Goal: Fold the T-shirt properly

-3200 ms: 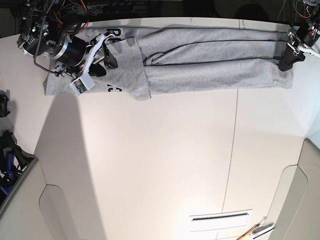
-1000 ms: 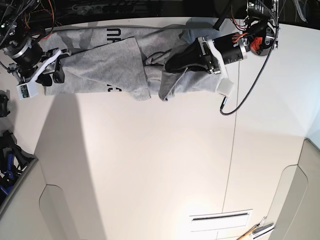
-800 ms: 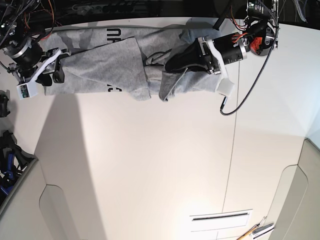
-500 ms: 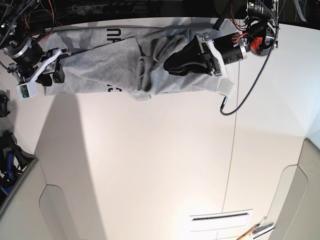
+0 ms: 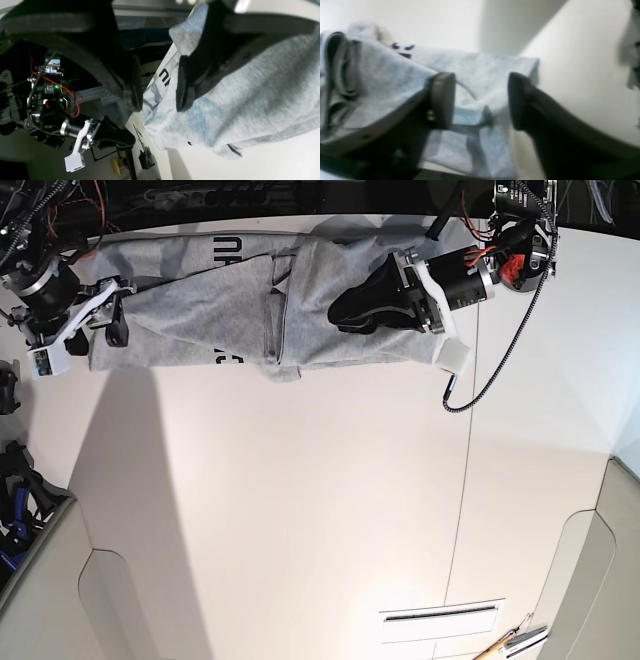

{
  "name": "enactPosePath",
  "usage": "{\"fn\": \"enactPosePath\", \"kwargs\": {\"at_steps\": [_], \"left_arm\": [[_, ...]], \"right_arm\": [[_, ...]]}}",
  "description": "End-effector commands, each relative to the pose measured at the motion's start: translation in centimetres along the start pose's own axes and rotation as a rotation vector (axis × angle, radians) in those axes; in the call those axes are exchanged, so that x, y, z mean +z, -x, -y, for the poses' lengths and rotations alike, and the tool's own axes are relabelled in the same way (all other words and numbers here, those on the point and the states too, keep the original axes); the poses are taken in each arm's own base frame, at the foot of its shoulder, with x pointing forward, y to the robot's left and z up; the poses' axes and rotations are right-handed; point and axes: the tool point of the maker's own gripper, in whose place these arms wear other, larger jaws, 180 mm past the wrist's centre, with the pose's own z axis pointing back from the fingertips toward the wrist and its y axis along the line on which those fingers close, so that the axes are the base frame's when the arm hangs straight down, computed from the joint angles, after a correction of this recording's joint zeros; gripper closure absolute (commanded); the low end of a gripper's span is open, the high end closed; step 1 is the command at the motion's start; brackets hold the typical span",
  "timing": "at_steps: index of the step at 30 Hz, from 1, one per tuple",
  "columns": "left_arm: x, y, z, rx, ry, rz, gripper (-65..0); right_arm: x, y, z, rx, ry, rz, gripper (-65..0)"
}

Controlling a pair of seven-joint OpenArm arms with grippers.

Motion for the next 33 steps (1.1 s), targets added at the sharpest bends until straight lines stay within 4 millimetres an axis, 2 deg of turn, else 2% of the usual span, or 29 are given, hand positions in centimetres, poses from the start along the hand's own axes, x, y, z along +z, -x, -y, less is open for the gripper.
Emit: {"fn": "enactPosePath", "kwargs": {"at_steps": [1,10,18,27,33], "left_arm": [[0.1,-1.1,0.7,-0.020,0.026,0.037,-25.7],[0.1,-1.1,0.7,-0.021,0.024,0.035,-25.7],[0.1,-0.8,0.4,-0.030,0.007,0.022,-25.7],[0.0,-1.2,0.4,-0.042,0.007,0.023,-25.7],[-0.1,-1.7,0.4,-0.054,0.010,0.029,-25.7]], "right_arm": [[0.5,-1.2,0.5,0.016,0.016,0.045,-37.3],[0.4,0.1,2.9,0.013,0.059,-0.004,-37.3],[-0.7,3.0,5.4,-0.079,0.049,-0.072,-37.3],[-2.8,6.8,4.7,-0.246,-0.060,-0.119,-40.1],[-3.2,7.8,4.6,-0.282,-0.075,-0.139,-40.1]]}}
